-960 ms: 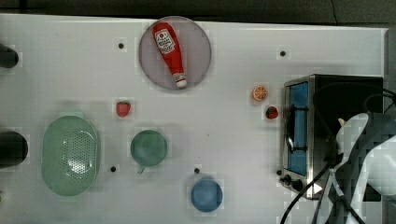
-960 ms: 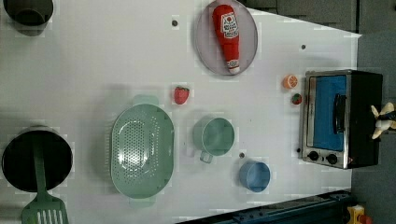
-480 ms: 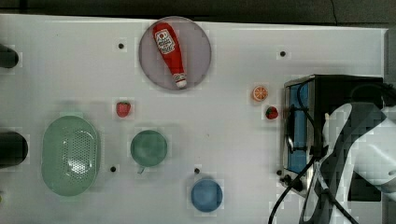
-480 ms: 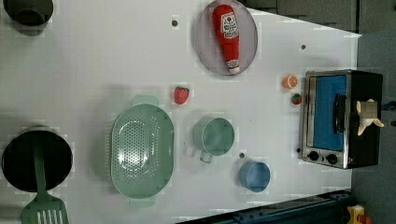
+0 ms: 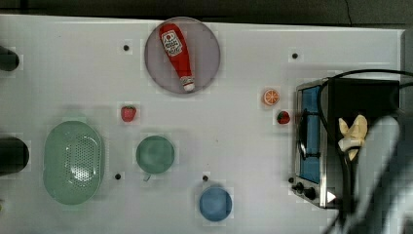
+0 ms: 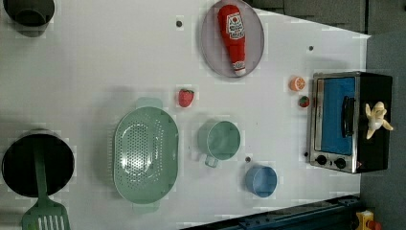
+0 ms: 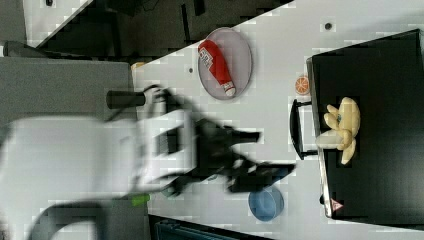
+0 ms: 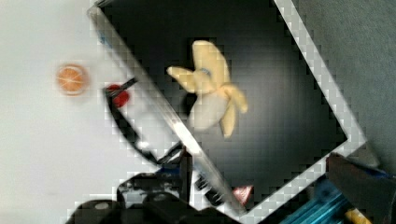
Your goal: Pick banana from table and place on oven.
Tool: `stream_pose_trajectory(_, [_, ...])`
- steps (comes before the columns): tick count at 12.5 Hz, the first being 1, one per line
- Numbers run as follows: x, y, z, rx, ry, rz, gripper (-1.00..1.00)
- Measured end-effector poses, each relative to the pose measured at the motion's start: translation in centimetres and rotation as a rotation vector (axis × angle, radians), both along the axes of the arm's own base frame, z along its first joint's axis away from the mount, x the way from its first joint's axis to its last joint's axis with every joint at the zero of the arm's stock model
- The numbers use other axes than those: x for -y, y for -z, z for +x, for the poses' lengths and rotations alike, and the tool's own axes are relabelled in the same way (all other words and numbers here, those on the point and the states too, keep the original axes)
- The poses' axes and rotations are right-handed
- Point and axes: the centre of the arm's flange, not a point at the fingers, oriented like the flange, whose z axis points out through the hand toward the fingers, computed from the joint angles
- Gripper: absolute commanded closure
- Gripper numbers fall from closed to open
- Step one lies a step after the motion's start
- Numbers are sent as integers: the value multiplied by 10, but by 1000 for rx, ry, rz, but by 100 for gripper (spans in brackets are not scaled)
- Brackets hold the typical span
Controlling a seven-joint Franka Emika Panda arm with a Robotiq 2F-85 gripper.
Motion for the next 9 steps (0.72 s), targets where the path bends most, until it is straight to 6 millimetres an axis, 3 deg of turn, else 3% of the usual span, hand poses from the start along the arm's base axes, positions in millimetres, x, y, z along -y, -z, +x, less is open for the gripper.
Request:
stream_pose_trajectory(3, [-53, -77, -26, 92, 139, 61, -100])
stream_pose_trajectory(5, [-108, -115, -26, 149, 205, 35, -100])
stream_pose_trajectory(7, [-180, -130, -9, 184, 235, 55, -100])
stream_pose_trajectory(9, [-244, -124, 9, 193, 248, 57, -100])
